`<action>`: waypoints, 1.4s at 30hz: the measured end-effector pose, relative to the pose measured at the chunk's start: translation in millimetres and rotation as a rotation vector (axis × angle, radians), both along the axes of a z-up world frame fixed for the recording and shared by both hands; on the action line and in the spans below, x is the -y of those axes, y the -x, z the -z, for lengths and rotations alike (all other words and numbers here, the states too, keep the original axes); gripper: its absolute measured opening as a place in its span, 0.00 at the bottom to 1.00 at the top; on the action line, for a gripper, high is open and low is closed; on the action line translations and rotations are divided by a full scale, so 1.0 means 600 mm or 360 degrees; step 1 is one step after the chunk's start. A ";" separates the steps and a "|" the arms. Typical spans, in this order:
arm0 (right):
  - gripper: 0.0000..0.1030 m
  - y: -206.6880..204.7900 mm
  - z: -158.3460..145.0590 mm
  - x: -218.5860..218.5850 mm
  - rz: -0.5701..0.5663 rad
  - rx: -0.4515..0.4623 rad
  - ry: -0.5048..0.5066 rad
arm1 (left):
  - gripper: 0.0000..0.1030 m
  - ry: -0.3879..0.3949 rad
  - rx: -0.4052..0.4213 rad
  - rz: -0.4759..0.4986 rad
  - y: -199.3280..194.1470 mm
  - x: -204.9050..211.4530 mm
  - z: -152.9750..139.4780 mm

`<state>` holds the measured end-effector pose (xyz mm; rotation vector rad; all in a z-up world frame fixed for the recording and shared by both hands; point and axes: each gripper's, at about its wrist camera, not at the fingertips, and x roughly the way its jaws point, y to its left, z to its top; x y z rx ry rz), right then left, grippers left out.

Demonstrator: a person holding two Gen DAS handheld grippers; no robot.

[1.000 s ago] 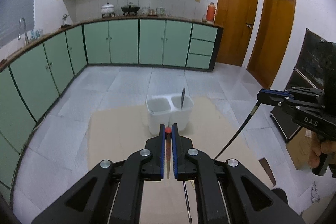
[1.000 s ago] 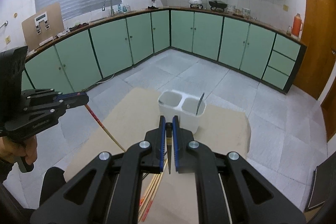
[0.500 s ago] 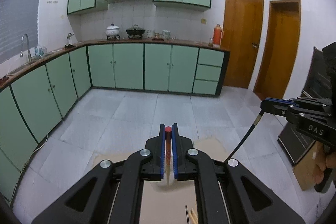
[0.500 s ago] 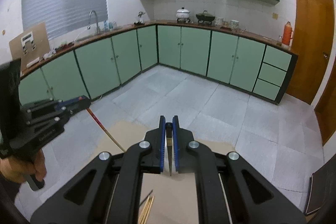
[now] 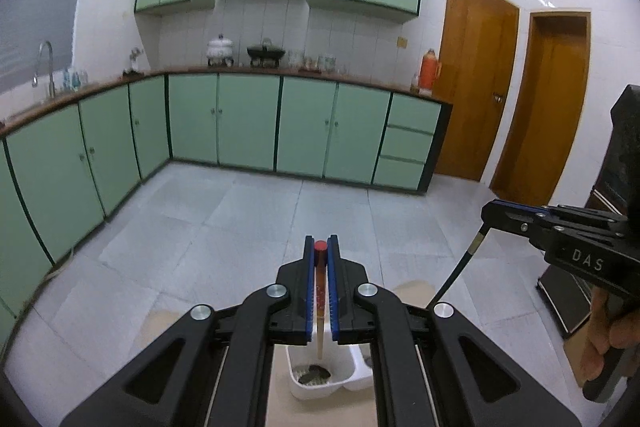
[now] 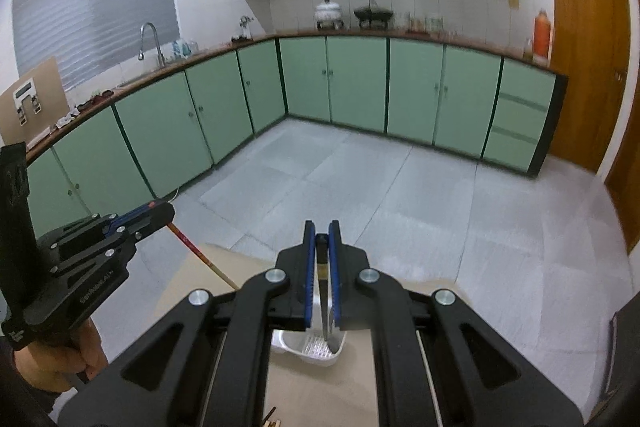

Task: Organize utensils
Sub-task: 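Open both grippers to drop the chopsticks into the holder, then grasp a black chopstick with the left gripper while the right gripper grasps a red chopstick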

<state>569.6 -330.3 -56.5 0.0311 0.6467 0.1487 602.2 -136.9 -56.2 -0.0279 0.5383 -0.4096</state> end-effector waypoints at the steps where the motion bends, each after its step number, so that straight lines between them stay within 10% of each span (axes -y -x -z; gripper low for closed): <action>1: 0.06 -0.004 0.013 0.001 -0.0001 -0.0020 -0.0004 | 0.06 -0.0014 -0.0024 0.0006 -0.004 0.002 0.017; 10: 0.16 0.015 0.039 0.006 0.0002 -0.0022 -0.0008 | 0.17 -0.0063 -0.0040 0.0019 0.018 -0.016 0.038; 19: 0.29 0.198 0.011 0.035 -0.0029 0.0220 -0.0070 | 0.44 -0.0044 0.0103 0.0016 0.159 -0.079 -0.017; 29: 0.37 0.543 0.284 -0.019 -0.0005 0.0255 0.0093 | 0.62 -0.0061 0.0195 -0.0026 0.456 -0.114 0.139; 34: 0.37 0.615 0.409 -0.057 -0.0021 0.0034 0.0106 | 0.65 -0.0094 0.0130 -0.0030 0.539 -0.102 0.243; 42: 0.35 0.623 0.465 -0.106 -0.0114 -0.0085 0.0153 | 0.65 -0.0070 -0.0033 -0.0093 0.589 -0.099 0.347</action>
